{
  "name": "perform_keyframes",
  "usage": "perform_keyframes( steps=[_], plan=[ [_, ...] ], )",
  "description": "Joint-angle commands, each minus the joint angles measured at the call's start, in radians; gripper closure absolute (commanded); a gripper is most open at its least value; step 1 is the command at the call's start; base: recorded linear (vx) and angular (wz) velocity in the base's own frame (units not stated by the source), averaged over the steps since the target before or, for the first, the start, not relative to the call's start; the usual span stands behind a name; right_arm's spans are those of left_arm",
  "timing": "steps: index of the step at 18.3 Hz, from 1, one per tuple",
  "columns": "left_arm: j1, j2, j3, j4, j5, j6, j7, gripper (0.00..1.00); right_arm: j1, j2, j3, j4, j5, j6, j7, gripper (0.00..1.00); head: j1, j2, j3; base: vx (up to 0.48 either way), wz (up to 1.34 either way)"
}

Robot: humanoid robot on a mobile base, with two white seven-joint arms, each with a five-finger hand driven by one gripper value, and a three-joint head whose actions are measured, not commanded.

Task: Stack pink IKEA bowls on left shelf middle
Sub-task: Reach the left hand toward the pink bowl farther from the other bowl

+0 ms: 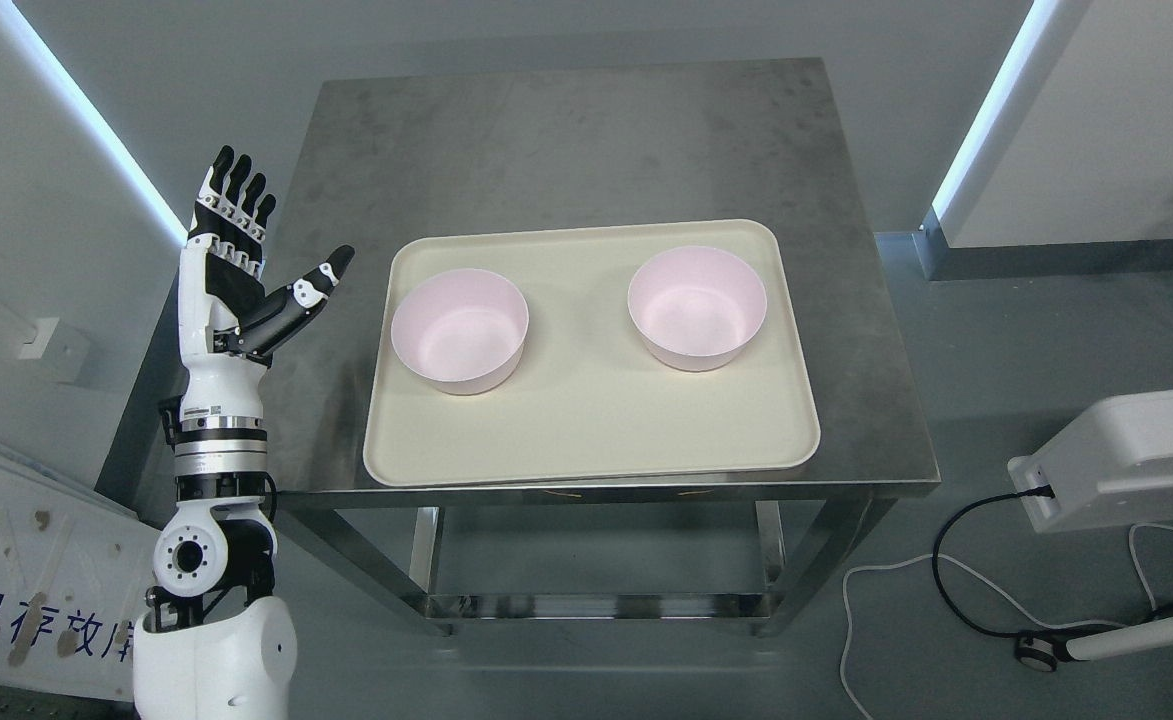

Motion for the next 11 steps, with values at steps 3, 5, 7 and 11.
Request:
perform_keyframes(
  steps=[3, 5, 7, 11],
  plan=[
    [0.009, 0.017, 0.019, -0.041, 0.001, 0.001, -0.009, 0.0, 0.0, -0.017, -0.005, -0.017, -0.002, 0.0, -0.001, 0.0, 0.0, 0.0, 0.0, -0.006, 0.04],
    [-0.083, 0.055, -0.011, -0.033, 0.0, 0.004, -0.05, 0.0, 0.0, -0.017, -0.005, -0.017, -0.002, 0.0, -0.001, 0.0, 0.0, 0.0, 0.0, -0.002, 0.02],
    [-0.2, 0.157, -0.112, 0.039, -0.005, 0.01, -0.169, 0.0, 0.0, -0.017, -0.005, -0.017, -0.002, 0.0, -0.001, 0.0, 0.0, 0.0, 0.0, -0.003, 0.01],
    [-0.329, 0.415, -0.202, 0.204, -0.081, 0.01, -0.581, 0.01, 0.0, -0.017, -0.005, -0.017, -0.002, 0.0, -0.001, 0.0, 0.0, 0.0, 0.0, -0.004, 0.01]
  ],
)
